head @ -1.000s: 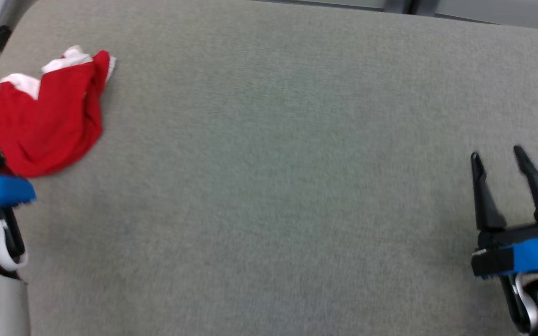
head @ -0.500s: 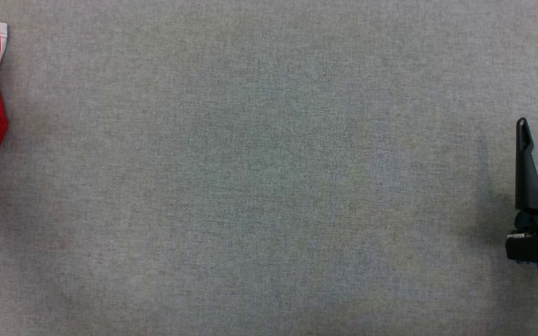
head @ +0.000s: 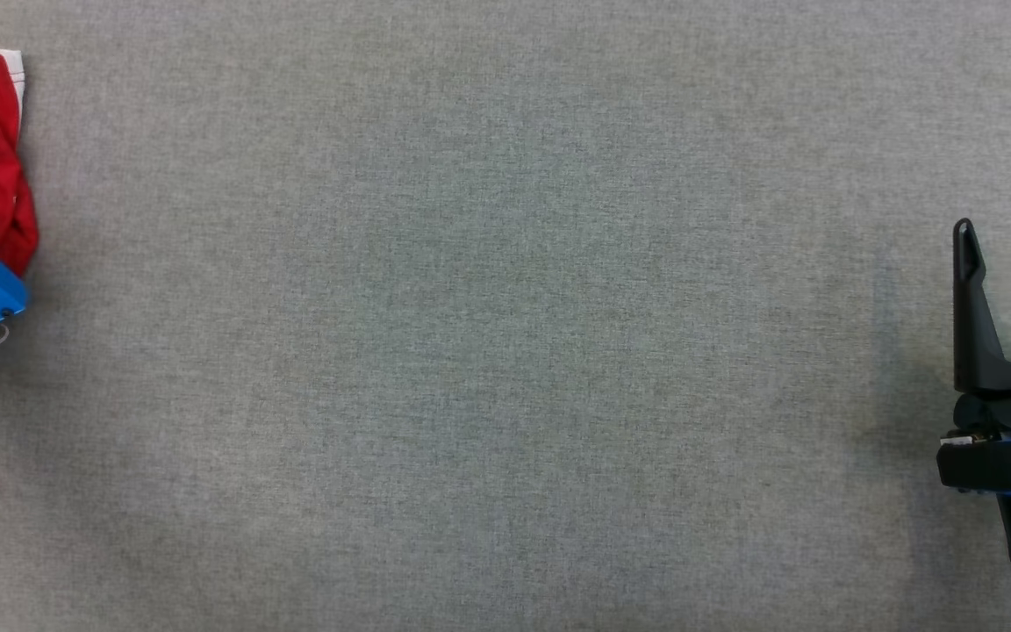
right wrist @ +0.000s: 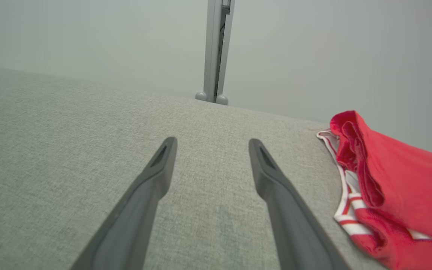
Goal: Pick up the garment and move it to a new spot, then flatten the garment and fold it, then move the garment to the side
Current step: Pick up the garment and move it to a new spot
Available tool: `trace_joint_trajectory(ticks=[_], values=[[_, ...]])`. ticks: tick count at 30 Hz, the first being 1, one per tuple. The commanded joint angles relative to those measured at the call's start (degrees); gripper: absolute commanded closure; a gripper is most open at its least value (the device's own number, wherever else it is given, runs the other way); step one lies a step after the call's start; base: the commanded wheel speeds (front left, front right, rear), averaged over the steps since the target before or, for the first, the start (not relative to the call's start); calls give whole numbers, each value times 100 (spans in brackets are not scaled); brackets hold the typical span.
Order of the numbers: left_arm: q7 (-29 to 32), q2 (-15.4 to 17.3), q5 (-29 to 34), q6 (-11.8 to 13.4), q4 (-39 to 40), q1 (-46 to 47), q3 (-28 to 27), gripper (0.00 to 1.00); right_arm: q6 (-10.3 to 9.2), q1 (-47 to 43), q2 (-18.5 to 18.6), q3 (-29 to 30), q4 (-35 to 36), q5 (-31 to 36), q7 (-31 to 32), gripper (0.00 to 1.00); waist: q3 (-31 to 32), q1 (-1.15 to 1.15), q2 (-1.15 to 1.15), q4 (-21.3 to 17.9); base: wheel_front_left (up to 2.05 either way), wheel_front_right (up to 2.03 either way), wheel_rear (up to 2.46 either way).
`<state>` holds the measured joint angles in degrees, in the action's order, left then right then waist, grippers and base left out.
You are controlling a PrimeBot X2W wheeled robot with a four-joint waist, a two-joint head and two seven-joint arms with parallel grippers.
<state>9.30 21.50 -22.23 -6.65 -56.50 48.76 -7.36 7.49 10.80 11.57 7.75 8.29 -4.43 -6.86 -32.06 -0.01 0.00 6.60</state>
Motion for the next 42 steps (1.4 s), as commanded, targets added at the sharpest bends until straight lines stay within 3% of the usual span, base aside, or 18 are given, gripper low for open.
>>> trace_joint_trajectory(ticks=[1,14,19,27,34,42], values=[[100,-118,5,-36,-256,-136,113,100,1,74,8,-30,-5,26,11,0,37,1,0,-34,0,0,0],[-1535,289,369,-86,303,482,557,100,1,47,-350,-223,-562,-86,-332,0,746,1,0,-377,0,0,0],[-1891,211,615,-29,950,804,841,100,1,-6,-505,-292,-891,-134,-494,0,1139,1,0,-679,0,0,0],[-1630,60,872,-6,2281,1193,1305,100,1,-58,-701,-375,-1264,-235,-679,0,1508,1,0,-1270,0,0,0],[-1030,-320,893,-34,3552,1622,1812,100,1,-88,-833,-432,-1529,-305,-792,0,1690,1,0,-1931,0,0,0],[-703,-842,576,-76,3865,1724,2403,100,1,-6,-870,-481,-1706,-446,-834,0,1675,1,0,-2449,0,0,0]])
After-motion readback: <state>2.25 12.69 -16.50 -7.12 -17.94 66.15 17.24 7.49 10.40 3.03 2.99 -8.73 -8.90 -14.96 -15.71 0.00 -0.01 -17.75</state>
